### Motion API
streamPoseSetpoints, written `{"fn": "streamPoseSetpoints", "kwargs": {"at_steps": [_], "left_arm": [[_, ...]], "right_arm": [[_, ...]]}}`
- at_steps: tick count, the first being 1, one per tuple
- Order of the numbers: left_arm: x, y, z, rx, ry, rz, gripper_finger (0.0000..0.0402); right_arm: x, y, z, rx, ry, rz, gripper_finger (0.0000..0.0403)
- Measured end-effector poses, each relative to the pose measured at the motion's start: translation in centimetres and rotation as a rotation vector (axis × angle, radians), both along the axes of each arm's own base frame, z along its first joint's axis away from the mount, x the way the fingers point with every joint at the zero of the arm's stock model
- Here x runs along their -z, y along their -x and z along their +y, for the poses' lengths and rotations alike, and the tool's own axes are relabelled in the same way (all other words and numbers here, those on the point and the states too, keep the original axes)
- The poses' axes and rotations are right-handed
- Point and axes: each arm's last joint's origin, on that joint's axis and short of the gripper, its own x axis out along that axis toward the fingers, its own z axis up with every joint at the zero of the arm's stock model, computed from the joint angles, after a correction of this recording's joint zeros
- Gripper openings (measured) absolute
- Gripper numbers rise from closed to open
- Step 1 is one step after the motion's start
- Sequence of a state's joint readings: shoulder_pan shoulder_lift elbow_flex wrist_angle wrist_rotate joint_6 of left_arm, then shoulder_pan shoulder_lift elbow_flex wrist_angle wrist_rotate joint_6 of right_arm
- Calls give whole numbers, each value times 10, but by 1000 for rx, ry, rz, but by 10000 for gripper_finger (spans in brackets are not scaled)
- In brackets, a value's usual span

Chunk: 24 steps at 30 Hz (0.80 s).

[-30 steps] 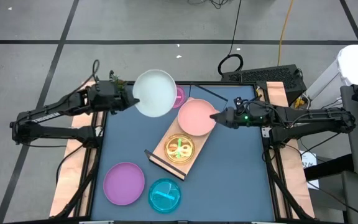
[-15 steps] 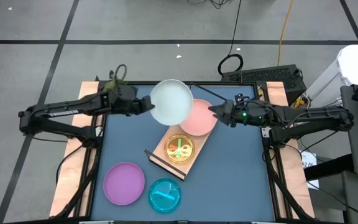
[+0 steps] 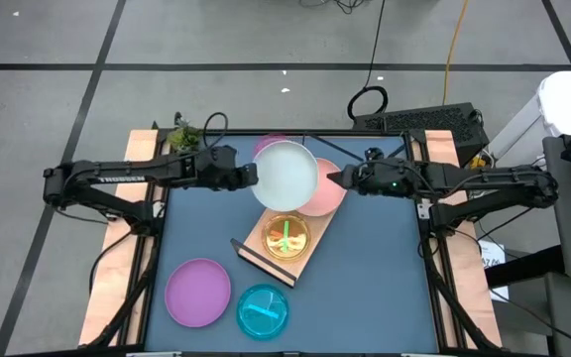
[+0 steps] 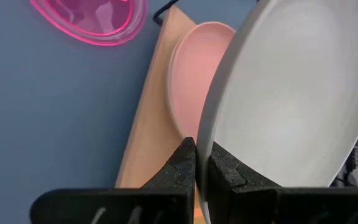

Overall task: Place and stack plates onto a shelf
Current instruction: Stack the light gray plate on top of the light pink plate on the shelf

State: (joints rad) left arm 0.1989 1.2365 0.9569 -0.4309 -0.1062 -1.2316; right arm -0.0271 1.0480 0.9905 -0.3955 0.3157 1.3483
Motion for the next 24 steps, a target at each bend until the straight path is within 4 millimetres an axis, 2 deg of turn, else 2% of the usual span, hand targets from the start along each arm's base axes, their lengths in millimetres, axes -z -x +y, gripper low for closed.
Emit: {"fn": "streamPoseSetpoints", "kwargs": {"at_steps": [4,8,15,24], "left_arm": [[7,-7,0,11,3,15,12],[11,-13,1,21,10,9,12],[16,-19,1,36,4,20,12],[16,-18,2,18,-15,23,12]], "right_arm": [[4,-5,-4,-13,23,34,276],[11,-11,-6,-60,25,75,246],[24,-23,-8,-96,-3,132,222],[36,-33,-16,-108,50,197,200]]}}
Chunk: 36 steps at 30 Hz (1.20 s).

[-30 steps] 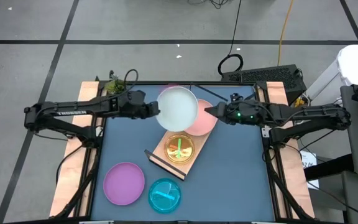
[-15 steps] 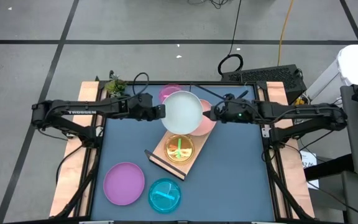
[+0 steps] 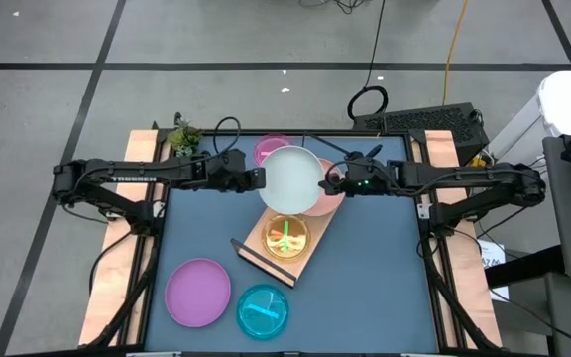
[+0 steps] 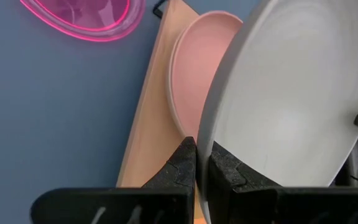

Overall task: Place and stack plates onto a shelf
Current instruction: Stack the light gray plate on top of the light pink plate on the shelf

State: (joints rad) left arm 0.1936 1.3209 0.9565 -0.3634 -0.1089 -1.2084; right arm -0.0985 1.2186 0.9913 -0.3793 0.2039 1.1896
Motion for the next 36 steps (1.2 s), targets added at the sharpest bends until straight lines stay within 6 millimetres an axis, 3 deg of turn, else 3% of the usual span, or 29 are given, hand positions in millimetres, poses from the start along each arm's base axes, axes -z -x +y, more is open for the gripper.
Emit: {"fn": "streamPoseSetpoints", "kwargs": {"at_steps": [13,25,36], "left_arm": [[0,-1,0,-45,-14,-3,12],[-4,-6,-7,-28,-16,-65,47],[-6,-9,-18,21,-34,-83,51]], "right_arm": [[6,-5,-5,-21,85,42,102],[8,-3,-10,-21,110,80,13],[10,-1,-13,-30,85,104,3]]}}
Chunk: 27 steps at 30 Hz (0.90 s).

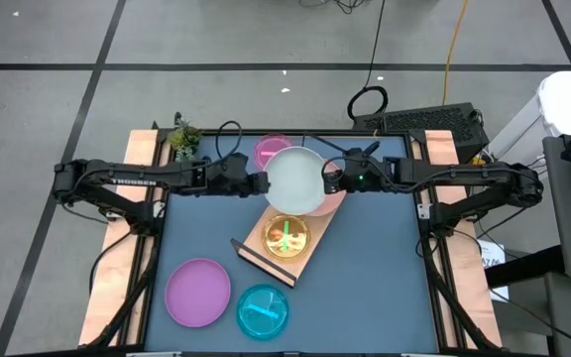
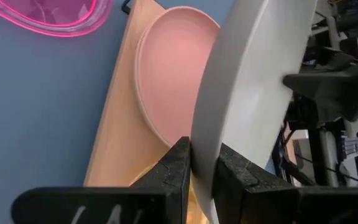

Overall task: Place and stack plates onto a shelf
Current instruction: Stack the light gray plate on top of the light pink plate on the shelf

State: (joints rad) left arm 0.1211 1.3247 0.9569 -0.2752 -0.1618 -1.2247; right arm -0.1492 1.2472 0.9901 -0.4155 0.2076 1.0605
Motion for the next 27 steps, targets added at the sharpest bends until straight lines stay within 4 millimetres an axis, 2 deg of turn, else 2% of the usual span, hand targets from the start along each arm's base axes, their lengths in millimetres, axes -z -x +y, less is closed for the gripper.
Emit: {"fn": "streamPoseSetpoints", "kwargs": {"at_steps": [2,5,12,16,20,27], "left_arm": [[-2,-2,-2,9,-6,-23,58],[-8,-6,-4,25,-17,-91,91],[-14,-9,-3,3,-9,-169,234],[-15,-9,-1,2,-38,-168,289],[-20,-6,-1,18,-90,-177,308],[-27,1,3,35,-161,-177,310]], "right_arm": [[1,1,0,3,-3,11,2],[2,2,0,11,-18,24,1],[2,2,0,-4,-47,20,1],[0,7,0,13,-62,27,0],[-2,20,2,43,-97,74,0],[-6,37,5,86,-130,120,0]]}}
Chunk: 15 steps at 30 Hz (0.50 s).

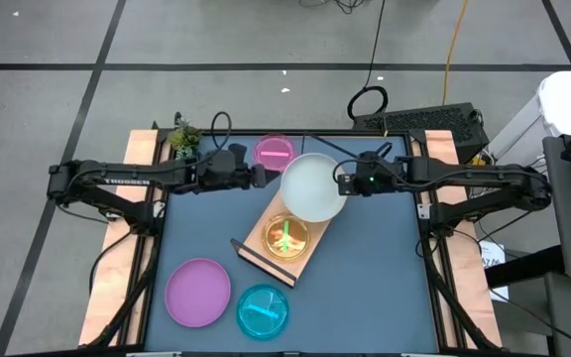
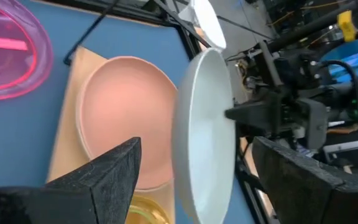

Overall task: Place and stack plates onto a shelf
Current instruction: Stack the light gray plate on top of the light pink plate on the shelf

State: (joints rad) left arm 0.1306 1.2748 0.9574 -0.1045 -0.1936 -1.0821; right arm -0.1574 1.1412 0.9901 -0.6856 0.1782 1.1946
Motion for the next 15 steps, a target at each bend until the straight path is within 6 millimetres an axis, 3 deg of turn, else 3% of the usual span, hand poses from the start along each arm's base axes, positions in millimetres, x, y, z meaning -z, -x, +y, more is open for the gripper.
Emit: {"fn": "streamPoseSetpoints", "kwargs": {"at_steps": [7,15], "left_arm": [[0,2,9,-7,5,3,310],[0,2,11,-1,-5,8,310]], "right_arm": [[-4,4,0,87,-10,-36,0],[17,7,1,229,-99,-46,0]]}}
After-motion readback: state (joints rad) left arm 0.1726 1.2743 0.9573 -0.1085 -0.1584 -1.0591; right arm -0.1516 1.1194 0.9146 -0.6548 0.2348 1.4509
